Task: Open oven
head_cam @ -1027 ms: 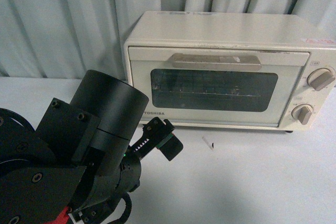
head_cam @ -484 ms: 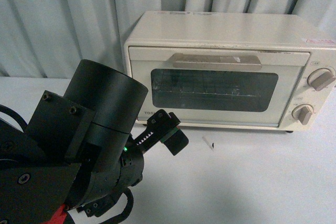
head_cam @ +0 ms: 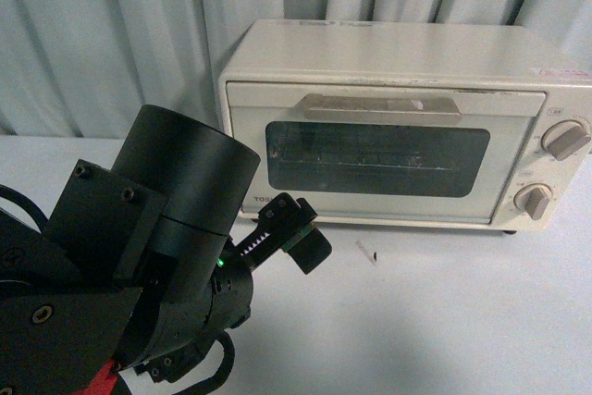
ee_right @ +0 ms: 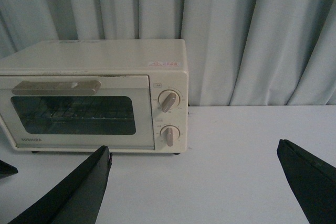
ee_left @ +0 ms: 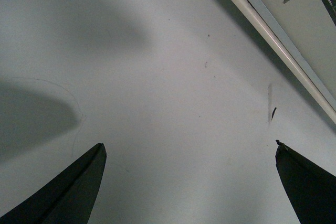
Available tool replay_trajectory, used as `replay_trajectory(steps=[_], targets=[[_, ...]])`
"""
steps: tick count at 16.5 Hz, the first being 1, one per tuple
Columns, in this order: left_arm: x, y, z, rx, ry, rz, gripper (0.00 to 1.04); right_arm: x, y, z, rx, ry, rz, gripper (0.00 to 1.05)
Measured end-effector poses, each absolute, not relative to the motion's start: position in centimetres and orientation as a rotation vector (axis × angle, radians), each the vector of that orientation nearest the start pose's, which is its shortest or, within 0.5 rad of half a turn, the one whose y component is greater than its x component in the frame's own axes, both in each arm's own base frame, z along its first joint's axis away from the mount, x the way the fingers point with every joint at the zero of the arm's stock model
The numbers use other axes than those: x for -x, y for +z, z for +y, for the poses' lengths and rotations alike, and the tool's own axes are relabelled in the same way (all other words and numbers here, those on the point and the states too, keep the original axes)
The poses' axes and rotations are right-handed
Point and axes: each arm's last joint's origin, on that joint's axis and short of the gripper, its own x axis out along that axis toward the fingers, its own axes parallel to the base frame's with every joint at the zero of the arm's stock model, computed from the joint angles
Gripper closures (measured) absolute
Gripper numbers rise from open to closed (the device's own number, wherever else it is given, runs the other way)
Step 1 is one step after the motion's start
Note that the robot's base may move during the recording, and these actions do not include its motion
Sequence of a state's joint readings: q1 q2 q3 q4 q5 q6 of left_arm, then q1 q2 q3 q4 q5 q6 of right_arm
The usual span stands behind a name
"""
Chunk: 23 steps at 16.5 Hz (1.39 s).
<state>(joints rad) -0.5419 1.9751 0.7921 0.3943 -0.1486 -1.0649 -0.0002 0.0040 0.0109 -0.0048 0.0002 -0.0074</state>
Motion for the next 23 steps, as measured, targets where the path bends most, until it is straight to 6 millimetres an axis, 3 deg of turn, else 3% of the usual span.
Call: replay_trajectory(steps=[7, 9, 13, 16, 18, 23], targets=[[-29.3, 7.4, -17.2, 0.733, 0.059, 0.85, 0.07, -9.9, 16.8, 0.0, 0.012, 0.003, -0.006, 0.06], [-29.3, 7.4, -17.2, 0.733, 0.059, 0.851, 0.07, -10.5, 17.5, 0.1, 0.043, 0.006, -0.013, 0.24], [-29.3, 7.4, -17.2, 0.733, 0.059, 0.851, 0.07, -12.4, 21.8, -1.3, 0.077, 0.017, -0.032, 0.66], [-29.3, 7.4, -17.2, 0.734, 0.058, 0.851, 0.07, -14.9, 24.7, 0.1, 0.074, 0.105, -0.02, 0.98], [-29.3, 7.4, -17.2, 0.734, 0.058, 0.851, 0.07, -16.6, 26.0, 1.1, 0.068, 0.108, -0.02, 1.03], [-29.3, 7.4, -17.2, 0.733, 0.057, 0.852, 0.07, -22.1, 25.6, 4.7, 0.076, 0.13, 0.081, 1.03]])
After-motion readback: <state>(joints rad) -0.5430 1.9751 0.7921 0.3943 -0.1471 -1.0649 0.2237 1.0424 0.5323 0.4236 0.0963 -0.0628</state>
